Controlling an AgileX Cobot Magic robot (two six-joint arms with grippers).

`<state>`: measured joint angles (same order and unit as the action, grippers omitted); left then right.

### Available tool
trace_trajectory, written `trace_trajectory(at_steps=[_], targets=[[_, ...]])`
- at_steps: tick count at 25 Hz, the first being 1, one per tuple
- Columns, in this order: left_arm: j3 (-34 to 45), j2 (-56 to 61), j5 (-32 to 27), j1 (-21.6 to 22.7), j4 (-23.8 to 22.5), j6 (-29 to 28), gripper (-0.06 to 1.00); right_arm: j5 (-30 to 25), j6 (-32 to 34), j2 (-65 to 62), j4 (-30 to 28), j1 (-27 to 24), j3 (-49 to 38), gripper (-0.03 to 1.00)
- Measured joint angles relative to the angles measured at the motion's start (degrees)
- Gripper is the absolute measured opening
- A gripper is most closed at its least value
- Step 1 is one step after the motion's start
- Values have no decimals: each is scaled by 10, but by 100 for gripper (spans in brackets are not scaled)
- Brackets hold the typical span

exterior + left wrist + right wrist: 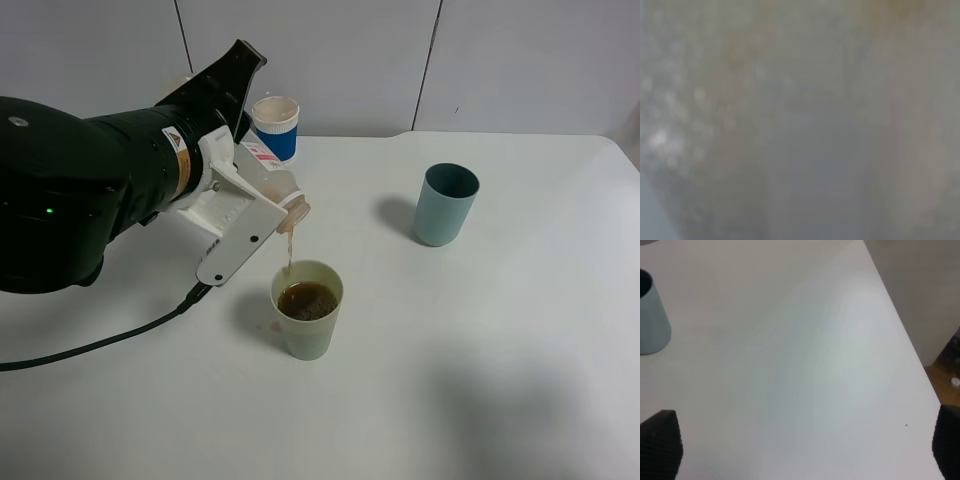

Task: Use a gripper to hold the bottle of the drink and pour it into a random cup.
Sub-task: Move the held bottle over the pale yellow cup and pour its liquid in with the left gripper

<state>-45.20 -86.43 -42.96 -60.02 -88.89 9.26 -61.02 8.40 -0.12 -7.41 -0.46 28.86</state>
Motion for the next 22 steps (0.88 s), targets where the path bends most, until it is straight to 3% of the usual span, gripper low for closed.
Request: trace_trajectory(at_steps=[9, 22], targets=[[0, 0, 0, 0, 19, -50, 33, 0, 0, 0, 0, 0, 0, 100], [0, 0, 69, 0, 215, -108, 33, 0, 0, 0, 0, 0, 0, 100]])
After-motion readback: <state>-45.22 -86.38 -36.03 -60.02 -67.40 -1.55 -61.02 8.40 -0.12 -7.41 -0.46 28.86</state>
